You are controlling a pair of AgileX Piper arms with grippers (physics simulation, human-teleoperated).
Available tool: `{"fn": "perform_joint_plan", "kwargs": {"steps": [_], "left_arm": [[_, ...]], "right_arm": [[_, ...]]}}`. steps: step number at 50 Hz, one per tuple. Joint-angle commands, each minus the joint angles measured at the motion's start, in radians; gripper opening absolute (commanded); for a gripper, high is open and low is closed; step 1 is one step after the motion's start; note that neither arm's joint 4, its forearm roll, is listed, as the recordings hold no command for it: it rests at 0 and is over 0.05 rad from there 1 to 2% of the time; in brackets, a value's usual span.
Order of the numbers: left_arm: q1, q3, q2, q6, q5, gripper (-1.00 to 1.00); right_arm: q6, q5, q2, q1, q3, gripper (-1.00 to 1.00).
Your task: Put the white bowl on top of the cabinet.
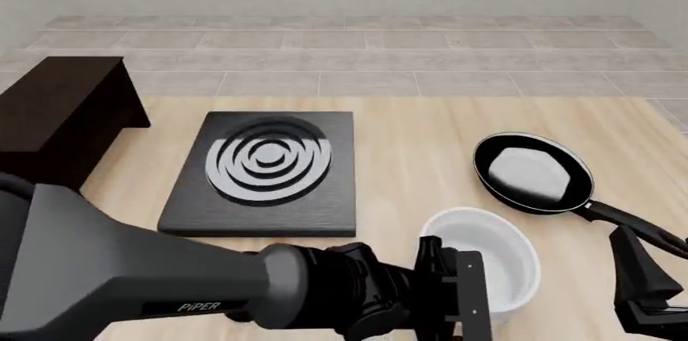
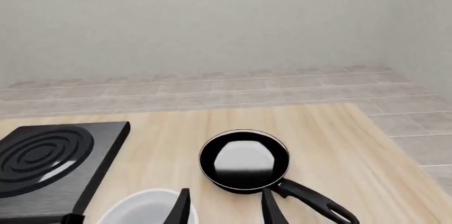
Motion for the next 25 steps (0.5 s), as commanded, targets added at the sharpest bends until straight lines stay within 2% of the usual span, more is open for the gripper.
{"fn": "perform_joint_plan", "kwargs": {"steps": [1, 8, 9, 13, 21, 25], "left_arm": [[0.022, 0.018, 0.043, 0.003, -0.001, 1.00], [0.029, 0.027, 0.028, 0.043, -0.006, 1.00], [0.028, 0.025, 0.018, 0.041, 0.001, -1.00], [0.020, 0.017, 0.004, 0.045, 0.012, -1.00], [0.034, 0.010, -0.032, 0.100, 0.011, -1.00], [0.029, -0.022, -0.054, 0.109, 0.049, -1.00]], "right_arm": [[0.003, 0.001, 0.000, 0.000, 0.000, 1.00], [0.003, 0.002, 0.000, 0.000, 0.000, 1.00], [0.004, 0.002, 0.000, 0.001, 0.000, 1.00], [0.003, 0.002, 0.000, 0.001, 0.000, 1.00], [0.005, 0.002, 0.000, 0.001, 0.000, 1.00], [0.004, 0.000, 0.000, -0.002, 0.000, 1.00]]}}
